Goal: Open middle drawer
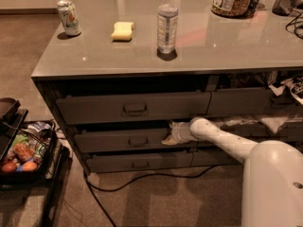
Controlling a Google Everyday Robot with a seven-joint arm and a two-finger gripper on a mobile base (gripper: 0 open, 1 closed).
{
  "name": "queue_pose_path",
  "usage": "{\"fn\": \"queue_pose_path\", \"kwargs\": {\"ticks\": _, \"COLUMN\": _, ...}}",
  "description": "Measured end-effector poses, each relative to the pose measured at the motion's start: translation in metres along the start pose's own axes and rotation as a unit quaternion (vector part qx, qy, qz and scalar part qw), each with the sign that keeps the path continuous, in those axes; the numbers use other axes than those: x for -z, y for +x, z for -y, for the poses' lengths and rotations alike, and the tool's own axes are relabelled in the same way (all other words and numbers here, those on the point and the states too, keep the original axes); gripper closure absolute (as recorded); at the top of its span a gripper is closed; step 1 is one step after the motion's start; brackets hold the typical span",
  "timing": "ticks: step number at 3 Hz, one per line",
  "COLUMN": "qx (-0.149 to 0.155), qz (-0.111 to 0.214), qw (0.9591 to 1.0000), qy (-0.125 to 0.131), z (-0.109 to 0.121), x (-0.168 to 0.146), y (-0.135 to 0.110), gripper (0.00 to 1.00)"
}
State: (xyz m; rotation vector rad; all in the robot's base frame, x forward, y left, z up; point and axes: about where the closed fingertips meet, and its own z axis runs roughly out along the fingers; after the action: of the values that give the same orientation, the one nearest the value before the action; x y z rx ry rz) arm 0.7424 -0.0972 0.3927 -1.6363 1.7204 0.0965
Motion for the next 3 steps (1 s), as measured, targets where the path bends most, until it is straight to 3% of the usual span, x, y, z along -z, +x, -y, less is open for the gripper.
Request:
{"fn": "queue_pose_path", "kwargs": {"ticks": 2, "qx": -0.002, "qz": -0.001, "qw": 1.0000, "qy": -0.004, "z": 0.006, "x": 0.000, "y": -0.003, "gripper": 1.00}}
{"fn": "queue_pose_path", "kwargs": {"ticks": 3, "qx": -0.011, "qz": -0.012, "qw": 0.9988, "qy": -0.046, "z": -0.009, "x": 0.006, "y": -0.005, "gripper": 1.00}}
